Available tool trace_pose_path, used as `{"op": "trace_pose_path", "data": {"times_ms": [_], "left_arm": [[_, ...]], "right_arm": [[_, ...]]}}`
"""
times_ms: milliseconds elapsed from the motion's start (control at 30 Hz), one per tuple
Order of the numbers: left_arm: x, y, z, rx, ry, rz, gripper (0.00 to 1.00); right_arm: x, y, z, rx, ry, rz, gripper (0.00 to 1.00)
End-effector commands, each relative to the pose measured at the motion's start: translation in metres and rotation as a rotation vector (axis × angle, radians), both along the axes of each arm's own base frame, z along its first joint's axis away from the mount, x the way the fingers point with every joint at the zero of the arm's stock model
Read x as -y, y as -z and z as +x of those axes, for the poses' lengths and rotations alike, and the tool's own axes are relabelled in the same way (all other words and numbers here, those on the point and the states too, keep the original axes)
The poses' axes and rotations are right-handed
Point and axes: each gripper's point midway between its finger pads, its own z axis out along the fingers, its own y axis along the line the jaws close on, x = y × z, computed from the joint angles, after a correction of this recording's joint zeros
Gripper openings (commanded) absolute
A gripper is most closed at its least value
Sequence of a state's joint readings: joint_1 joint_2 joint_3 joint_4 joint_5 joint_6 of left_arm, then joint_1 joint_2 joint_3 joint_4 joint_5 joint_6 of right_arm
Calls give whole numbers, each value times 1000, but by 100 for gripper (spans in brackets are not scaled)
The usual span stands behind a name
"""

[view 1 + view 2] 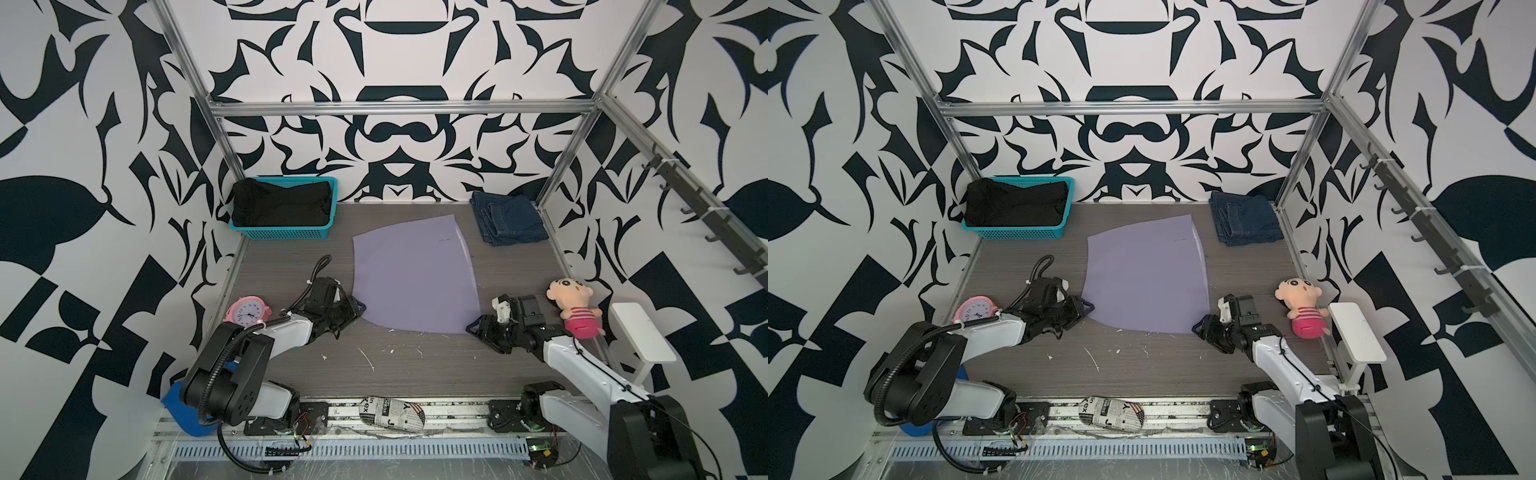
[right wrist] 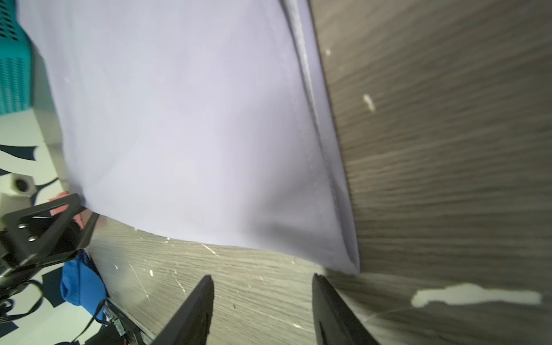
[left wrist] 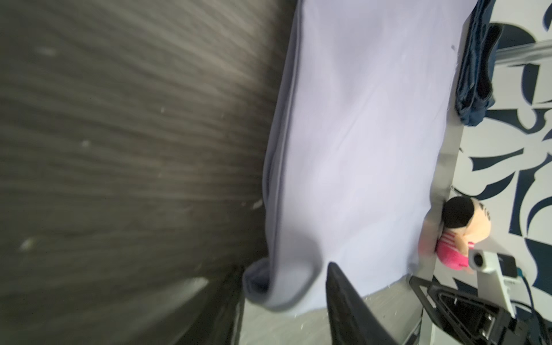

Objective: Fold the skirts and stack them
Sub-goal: 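Grasp the near edge of the lavender skirt with both grippers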

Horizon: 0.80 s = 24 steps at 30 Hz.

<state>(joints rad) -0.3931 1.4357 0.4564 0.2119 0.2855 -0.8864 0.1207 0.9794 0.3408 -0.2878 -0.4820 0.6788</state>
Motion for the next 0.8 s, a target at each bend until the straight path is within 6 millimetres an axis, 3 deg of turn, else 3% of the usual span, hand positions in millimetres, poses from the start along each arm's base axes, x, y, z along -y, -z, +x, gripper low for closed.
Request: {"op": "trace_pose_path", "data": {"times_ms": [0, 167, 333, 467, 567, 767], "left_arm": [[-14, 40, -25, -135, -14, 82, 40], [-14, 44, -28, -138, -9, 75, 25], [-16, 37, -26, -127, -4, 96, 18], [-20, 30, -24, -118, -13, 117, 0], [-24, 30, -25, -116, -17, 141, 0], [-24, 26, -24, -108, -18, 144, 0]], "right_arm": [[5, -6, 5, 34, 53, 16, 57], [6, -8, 6, 11, 81, 66, 58], [-1, -2, 6, -42, 78, 114, 58], [3, -5, 4, -61, 82, 87, 58], [9, -6, 3, -53, 100, 52, 60], [5, 14, -5, -117, 116, 91, 56]]}}
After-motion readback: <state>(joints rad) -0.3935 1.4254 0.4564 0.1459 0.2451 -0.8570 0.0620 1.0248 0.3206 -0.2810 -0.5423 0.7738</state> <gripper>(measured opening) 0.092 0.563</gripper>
